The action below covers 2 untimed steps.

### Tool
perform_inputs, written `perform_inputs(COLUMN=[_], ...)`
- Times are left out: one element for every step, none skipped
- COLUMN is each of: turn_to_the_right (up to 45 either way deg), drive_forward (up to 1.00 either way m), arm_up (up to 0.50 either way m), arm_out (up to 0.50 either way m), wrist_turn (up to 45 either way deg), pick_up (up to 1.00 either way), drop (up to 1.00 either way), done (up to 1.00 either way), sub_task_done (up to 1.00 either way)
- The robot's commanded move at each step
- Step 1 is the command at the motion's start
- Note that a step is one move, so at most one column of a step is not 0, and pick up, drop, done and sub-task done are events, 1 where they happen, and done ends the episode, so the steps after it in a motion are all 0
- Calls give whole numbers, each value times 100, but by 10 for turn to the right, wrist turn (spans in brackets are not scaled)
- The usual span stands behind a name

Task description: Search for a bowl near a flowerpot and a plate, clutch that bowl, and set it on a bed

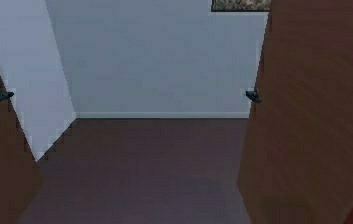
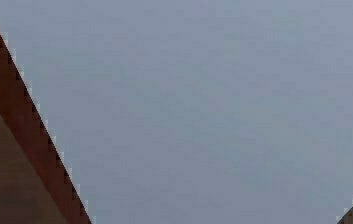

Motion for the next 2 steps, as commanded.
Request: perform_inputs(turn_to_the_right=[0,0], drive_forward=[95,70], arm_up=[0,0], arm_out=[0,0], wrist_turn=[0,0], pick_up=[0,0], drop=[0,0], done=[0,0], sub_task_done=[0,0])
